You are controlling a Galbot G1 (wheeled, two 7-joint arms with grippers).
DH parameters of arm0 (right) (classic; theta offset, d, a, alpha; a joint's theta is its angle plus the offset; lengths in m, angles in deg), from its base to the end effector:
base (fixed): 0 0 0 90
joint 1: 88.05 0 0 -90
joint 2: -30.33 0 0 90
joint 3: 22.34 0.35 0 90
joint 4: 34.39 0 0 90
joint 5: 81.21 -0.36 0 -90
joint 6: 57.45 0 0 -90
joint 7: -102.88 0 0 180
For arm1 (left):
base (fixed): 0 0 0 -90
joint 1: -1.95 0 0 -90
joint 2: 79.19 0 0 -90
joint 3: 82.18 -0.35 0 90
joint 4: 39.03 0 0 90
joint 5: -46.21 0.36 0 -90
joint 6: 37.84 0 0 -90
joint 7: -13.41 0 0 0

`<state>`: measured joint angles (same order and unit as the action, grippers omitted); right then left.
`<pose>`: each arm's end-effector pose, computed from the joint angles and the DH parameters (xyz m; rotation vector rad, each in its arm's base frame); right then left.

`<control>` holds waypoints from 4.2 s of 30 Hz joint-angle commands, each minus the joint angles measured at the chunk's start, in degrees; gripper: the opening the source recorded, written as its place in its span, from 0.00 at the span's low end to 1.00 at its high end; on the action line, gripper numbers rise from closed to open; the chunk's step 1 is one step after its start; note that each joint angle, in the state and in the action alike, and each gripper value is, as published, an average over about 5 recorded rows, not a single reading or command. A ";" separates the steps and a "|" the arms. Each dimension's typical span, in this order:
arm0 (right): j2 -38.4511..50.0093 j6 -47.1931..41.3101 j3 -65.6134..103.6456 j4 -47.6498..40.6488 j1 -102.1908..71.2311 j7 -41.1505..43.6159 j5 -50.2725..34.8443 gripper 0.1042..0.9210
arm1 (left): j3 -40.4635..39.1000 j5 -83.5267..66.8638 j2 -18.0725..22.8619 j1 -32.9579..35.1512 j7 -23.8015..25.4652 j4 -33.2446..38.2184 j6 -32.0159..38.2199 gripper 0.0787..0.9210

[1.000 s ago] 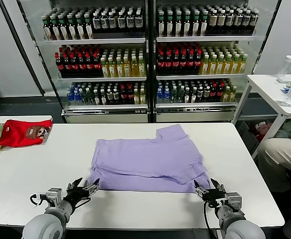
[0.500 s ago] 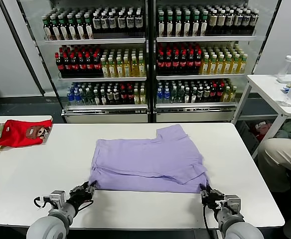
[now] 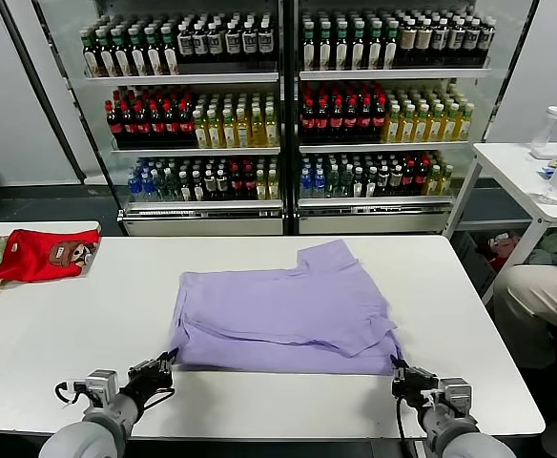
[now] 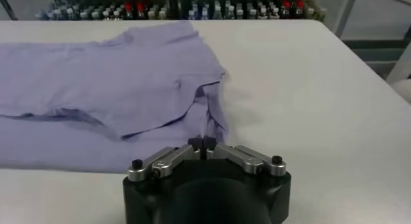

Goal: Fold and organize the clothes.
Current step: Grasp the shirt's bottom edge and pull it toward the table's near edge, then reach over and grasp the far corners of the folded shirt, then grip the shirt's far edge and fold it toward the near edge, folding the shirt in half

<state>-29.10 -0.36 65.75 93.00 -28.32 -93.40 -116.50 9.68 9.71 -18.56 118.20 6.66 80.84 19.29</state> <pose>0.1874 -0.0586 -0.2460 0.1427 -2.5770 -0.0023 0.2162 0.0926 -0.2670 -0.1976 -2.5595 0.0854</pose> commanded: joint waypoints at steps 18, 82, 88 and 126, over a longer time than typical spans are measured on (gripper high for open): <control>-2.12 0.29 3.21 12.80 -16.41 0.90 4.68 0.03 | 6.51 2.34 -4.33 12.50 0.01 5.70 -0.28 0.03; -20.61 0.55 -20.76 -63.44 62.43 2.50 6.85 0.82 | -14.26 9.55 -4.78 -40.05 19.33 -40.82 2.15 0.86; -20.97 0.53 -20.45 -63.37 61.92 2.57 6.53 0.63 | -14.28 9.31 -4.99 -39.15 19.97 -39.51 2.25 0.67; -4.10 -0.20 -11.18 -6.02 21.95 -0.87 -0.05 0.02 | -4.40 -3.18 -10.35 -11.64 11.25 -15.07 12.66 0.01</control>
<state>-35.93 -0.28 52.66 74.51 5.46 -93.71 -116.16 3.05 8.10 -28.28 98.29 19.32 60.96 29.17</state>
